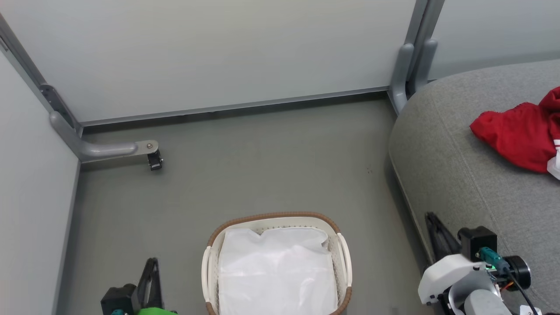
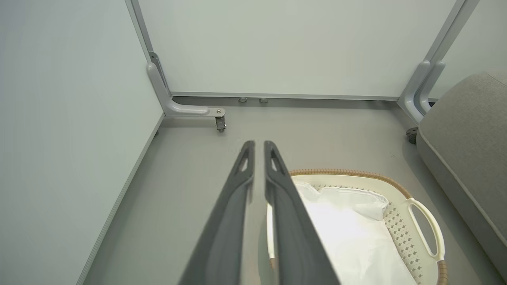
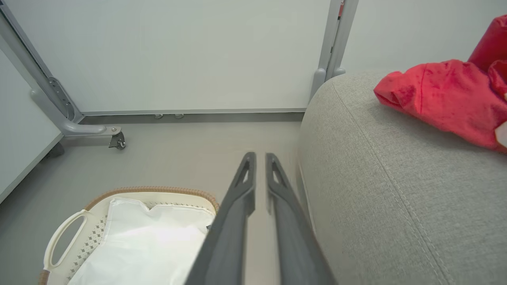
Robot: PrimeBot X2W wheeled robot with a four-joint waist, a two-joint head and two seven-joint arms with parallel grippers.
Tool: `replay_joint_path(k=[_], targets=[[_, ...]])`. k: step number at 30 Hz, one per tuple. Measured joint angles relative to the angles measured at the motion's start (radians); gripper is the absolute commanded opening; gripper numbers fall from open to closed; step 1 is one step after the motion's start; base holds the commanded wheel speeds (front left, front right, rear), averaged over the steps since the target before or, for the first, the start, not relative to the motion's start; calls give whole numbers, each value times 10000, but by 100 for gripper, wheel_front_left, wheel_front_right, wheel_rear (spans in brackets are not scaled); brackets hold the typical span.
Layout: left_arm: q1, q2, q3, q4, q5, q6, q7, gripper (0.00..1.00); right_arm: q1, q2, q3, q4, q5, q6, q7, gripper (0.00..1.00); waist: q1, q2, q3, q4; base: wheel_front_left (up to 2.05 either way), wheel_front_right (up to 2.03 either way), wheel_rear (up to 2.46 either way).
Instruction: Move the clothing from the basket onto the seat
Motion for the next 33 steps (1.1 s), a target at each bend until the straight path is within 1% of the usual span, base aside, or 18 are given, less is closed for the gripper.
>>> replay_joint_path(k=[2, 6, 22, 33], targets=[[1, -13, 4, 86, -123, -4, 81, 0, 89, 23, -29, 128, 113, 0, 90, 0, 0, 0, -4, 2, 0, 0, 0], [-2, -13, 127, 79, -867, -59, 316, 0, 93, 21, -146, 96, 915, 0, 337, 0, 0, 0, -12, 9, 0, 0, 0], [-123, -13, 428, -268, -3753, -282, 989, 0, 213, 19, -253, -537, 4006, 0, 1005, 0, 0, 0, -43, 36, 0, 0, 0], [-297, -13, 625, -418, -5361, -435, 1421, 0, 253, 10, -382, -867, 5776, 0, 1425, 0, 0, 0, -65, 55, 0, 0, 0]])
